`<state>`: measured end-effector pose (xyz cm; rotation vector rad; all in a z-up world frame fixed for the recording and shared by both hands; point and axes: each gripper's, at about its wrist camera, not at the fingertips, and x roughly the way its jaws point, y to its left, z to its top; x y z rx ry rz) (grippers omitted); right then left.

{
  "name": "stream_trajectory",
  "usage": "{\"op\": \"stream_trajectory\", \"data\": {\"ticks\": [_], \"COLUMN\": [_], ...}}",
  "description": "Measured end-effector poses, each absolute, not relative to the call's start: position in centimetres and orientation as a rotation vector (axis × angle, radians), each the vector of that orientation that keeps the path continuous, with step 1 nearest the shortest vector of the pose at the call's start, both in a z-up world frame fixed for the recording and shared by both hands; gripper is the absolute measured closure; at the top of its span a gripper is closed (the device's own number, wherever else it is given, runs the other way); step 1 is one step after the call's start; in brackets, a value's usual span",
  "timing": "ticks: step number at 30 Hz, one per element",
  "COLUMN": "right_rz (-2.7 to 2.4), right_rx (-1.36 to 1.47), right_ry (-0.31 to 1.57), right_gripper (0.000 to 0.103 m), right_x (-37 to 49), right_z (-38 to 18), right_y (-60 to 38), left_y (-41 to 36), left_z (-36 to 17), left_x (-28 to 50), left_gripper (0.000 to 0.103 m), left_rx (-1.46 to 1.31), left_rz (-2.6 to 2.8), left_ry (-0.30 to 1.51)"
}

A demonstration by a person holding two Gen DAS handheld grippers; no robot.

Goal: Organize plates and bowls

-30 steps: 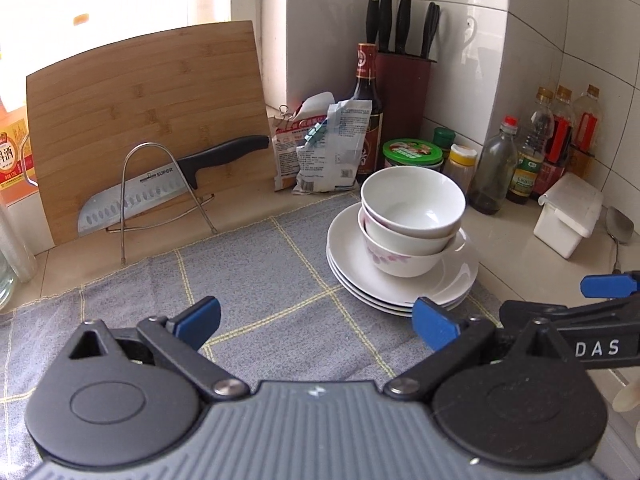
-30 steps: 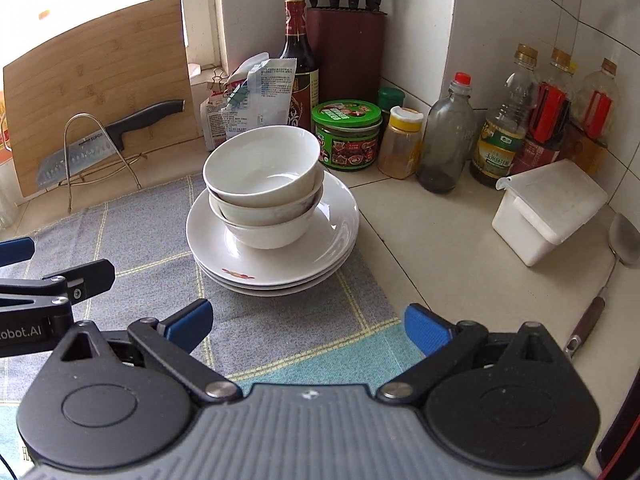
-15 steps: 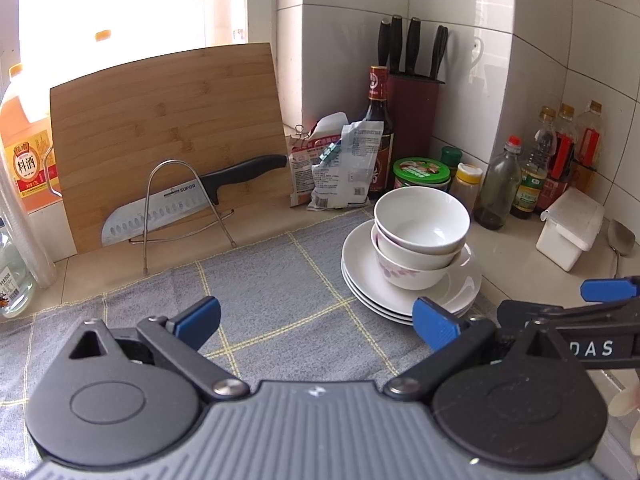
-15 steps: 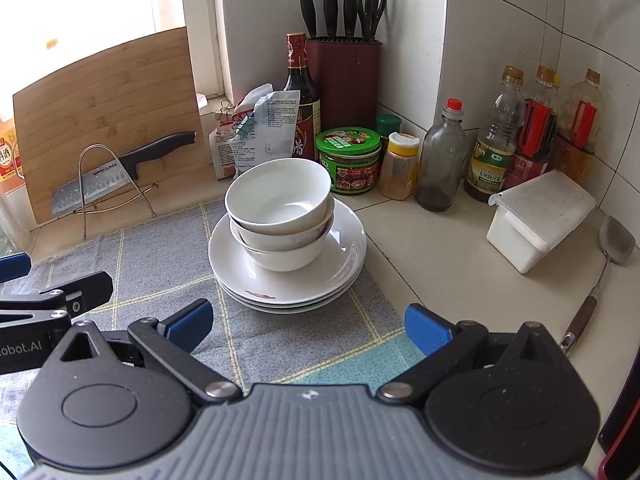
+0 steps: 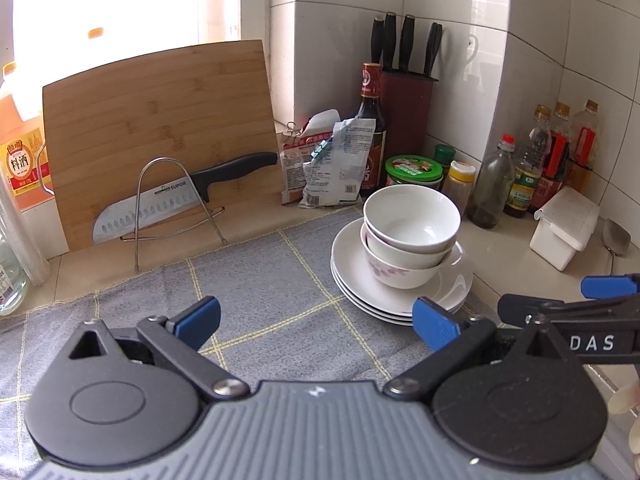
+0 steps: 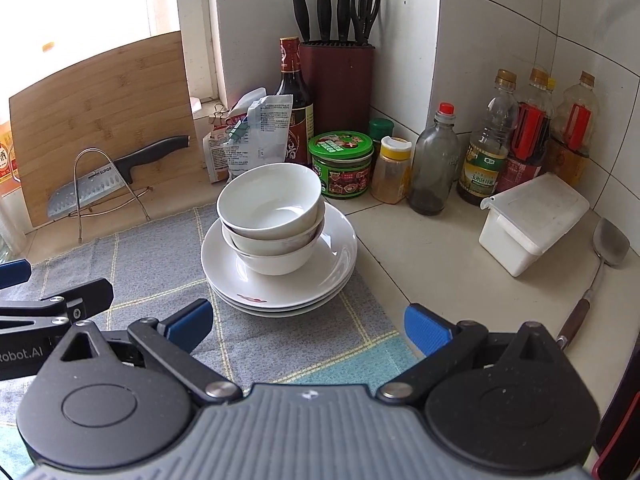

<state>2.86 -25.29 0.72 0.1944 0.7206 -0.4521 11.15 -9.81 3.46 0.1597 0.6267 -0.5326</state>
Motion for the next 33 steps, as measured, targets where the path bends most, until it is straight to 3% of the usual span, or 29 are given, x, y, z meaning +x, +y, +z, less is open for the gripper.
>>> {"op": "stream_trajectory", "data": {"ticks": [33], "right_rz": [-0.459], "right_rx": [0.2], "right_ry": [0.708], "right_gripper": [0.0], "right_x": [2.09], "right_z": [0.98], "right_y": [-25.83], "left_y": [-10.05], "left_z": [3.48], "left_x": [10.97], "left_gripper": [0.001], "left_rx": [0.159], "left_rz": [-0.527], "left_ry": [0.633]}}
